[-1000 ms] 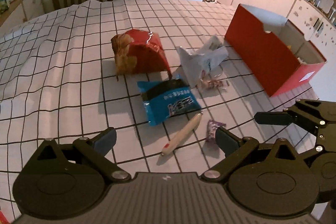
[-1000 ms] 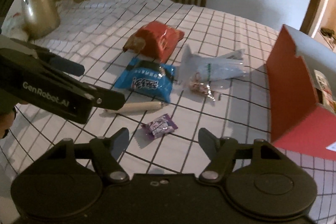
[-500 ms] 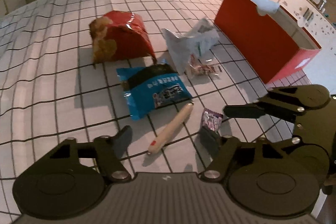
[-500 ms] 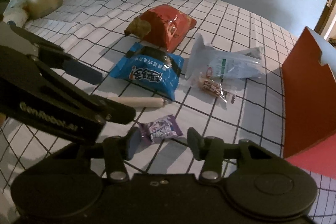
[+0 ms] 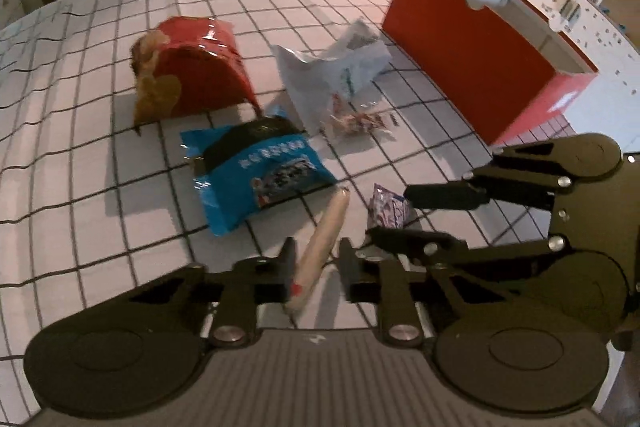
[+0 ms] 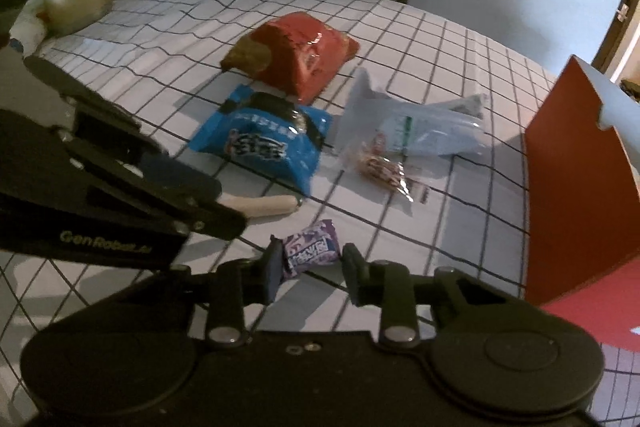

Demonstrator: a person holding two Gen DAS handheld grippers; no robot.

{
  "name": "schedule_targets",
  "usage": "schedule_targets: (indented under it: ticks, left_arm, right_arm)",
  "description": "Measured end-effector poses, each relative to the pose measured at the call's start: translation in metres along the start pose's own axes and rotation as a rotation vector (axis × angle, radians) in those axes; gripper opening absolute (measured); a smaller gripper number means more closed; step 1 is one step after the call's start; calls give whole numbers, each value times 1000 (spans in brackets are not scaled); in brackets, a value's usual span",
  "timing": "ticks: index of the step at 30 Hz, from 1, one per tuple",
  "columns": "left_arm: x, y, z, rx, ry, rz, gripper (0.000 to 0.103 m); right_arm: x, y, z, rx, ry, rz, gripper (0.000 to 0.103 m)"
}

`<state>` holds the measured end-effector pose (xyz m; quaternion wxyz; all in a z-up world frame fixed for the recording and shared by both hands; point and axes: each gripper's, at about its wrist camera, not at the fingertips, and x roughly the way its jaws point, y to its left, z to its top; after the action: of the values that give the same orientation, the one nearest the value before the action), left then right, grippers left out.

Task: Organize snacks
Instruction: 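Grasp the purple candy with the right tool while the left tool grasps the white stick snack, then carry the purple candy and white stick over the red box with both tools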

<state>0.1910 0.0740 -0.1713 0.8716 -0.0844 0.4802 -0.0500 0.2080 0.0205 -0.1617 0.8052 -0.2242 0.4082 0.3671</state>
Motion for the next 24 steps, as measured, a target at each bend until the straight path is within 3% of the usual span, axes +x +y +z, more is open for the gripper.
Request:
schedule_targets:
  ticks: [7,16,24]
  left_arm:
    - [3,-14,-1,10,2,11,11]
    - [4,-22,-3,-82,22,-22,9]
    - [-12,-33,-1,-147,16,-43,9]
  right_arm:
    - [-18,-15,-16,70,-6,-16,29]
    - [-52,-31,-34,156,-29,-74,29]
    - [-89,-46,-45,210,-55,-77,29]
